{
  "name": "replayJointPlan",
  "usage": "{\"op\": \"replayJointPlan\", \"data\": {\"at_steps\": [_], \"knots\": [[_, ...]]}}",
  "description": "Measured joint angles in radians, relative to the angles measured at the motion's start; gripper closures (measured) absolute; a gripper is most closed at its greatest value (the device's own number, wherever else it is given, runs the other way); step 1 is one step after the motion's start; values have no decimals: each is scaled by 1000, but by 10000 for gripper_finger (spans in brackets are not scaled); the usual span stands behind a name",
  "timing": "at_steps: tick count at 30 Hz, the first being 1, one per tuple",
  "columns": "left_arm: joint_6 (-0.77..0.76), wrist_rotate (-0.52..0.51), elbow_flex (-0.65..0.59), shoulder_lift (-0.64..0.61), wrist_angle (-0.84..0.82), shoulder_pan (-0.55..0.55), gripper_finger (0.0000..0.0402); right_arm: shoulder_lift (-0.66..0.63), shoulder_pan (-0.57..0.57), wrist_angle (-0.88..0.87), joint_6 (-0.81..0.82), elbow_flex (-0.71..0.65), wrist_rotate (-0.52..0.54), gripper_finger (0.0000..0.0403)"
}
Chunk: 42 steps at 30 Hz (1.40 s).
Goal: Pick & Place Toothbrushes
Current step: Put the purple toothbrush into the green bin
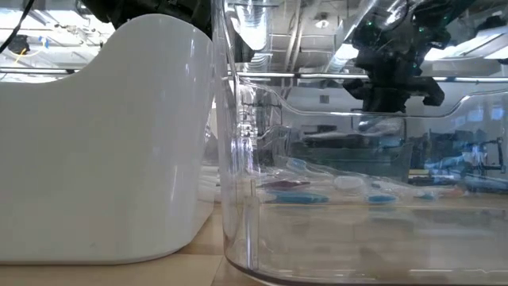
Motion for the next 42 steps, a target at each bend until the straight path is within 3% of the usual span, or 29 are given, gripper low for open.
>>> {"op": "replayJointPlan", "data": {"at_steps": [12, 27, 42], "knots": [[0, 0, 0, 0, 0, -1, 307, 25, -4, 2, -146, 0, -21, 403], [0, 1, 0, 0, -1, -1, 307, 295, -50, 56, -154, 0, -14, 403], [0, 0, 0, 0, -5, -1, 307, 153, -50, 125, -44, 0, -11, 397]]}}
